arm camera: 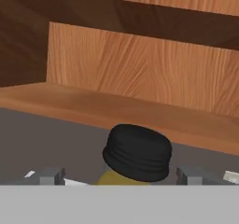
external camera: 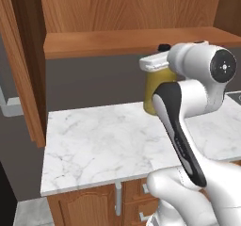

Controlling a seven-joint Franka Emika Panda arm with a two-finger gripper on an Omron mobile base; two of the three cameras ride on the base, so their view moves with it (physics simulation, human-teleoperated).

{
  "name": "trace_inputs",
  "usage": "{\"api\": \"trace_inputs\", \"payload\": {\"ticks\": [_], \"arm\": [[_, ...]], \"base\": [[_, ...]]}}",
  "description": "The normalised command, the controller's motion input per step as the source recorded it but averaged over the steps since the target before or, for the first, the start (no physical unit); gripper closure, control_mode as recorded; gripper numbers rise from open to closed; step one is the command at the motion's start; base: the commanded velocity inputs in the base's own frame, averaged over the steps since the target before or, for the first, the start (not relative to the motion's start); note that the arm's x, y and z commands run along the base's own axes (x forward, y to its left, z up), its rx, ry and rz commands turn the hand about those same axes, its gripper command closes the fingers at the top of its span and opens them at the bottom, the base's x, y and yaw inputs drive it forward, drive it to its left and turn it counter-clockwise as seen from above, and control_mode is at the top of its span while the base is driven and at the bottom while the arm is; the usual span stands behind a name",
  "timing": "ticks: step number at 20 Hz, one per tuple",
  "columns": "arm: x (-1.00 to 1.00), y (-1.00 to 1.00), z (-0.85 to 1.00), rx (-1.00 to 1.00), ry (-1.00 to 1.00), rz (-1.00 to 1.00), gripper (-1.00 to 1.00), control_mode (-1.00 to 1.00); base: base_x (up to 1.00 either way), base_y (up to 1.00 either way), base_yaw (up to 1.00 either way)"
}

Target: Sort all alcoholic drinks to one cabinet, and non-alcoholic drinks to the other.

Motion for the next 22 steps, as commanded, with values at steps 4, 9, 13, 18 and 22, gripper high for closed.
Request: {"api": "trace_inputs", "payload": {"ticks": [4, 9, 13, 18, 22], "arm": [[0.0, 0.15, 0.47, 0.03, -0.23, 0.06, 1.0, -1.0], [0.0, 0.11, 0.42, 0.05, -0.25, 0.03, 1.0, -1.0], [0.0, 0.14, 0.41, 0.03, -0.24, 0.0, 1.0, -1.0], [0.0, 0.13, 0.39, 0.02, -0.14, 0.0, 1.0, -1.0], [0.15, 0.16, 0.39, 0.05, -0.01, 0.0, 1.0, -1.0]], "base": [[0.0, 0.0, 0.0], [0.0, 0.0, 0.0], [0.0, 0.0, 0.0], [0.0, 0.0, 0.0], [0.0, 0.0, 0.0]]}}
